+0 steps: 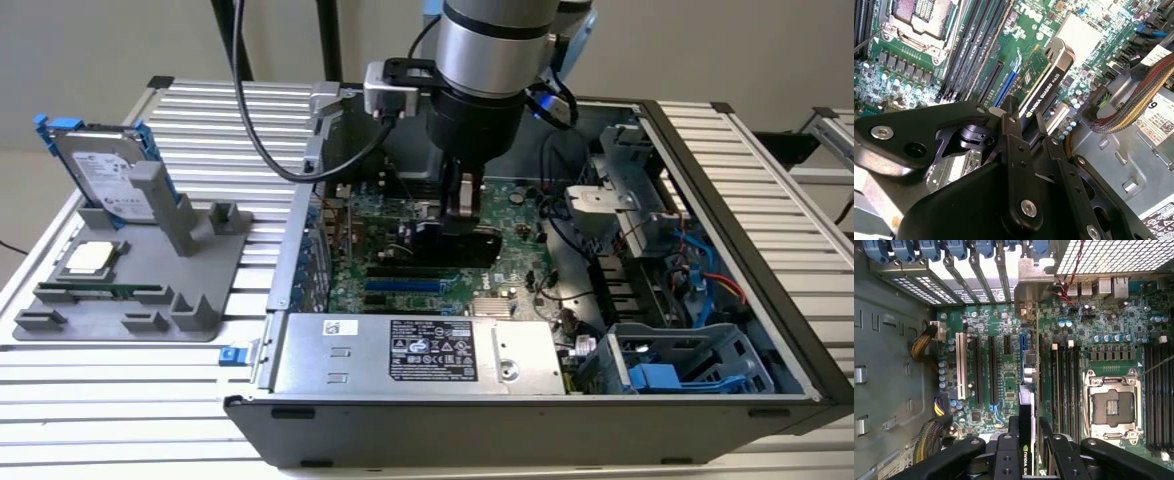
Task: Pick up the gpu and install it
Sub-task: 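Insert the gpu into the slot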
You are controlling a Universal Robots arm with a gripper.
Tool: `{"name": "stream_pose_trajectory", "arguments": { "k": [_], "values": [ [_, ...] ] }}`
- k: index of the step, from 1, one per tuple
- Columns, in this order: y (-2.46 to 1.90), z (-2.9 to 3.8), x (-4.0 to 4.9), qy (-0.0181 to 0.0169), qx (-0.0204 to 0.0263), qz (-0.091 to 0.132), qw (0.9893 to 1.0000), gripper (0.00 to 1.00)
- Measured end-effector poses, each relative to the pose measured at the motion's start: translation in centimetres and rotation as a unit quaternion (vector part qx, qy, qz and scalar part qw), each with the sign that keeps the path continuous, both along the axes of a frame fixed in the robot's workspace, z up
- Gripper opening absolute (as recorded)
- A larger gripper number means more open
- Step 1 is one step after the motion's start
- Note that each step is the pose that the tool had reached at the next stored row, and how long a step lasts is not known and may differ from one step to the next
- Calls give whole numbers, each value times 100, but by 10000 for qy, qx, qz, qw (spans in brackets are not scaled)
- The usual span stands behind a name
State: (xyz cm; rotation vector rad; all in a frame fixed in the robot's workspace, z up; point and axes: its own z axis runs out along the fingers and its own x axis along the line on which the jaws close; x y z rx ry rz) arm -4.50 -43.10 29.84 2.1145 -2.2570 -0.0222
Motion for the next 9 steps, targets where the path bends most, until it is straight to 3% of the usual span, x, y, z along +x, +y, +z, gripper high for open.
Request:
{"name": "stream_pose_trajectory", "arguments": {
  "k": [9],
  "values": [
    [-41, -41, -54, -1, 0, 0, 10000, 0]
  ]
}}
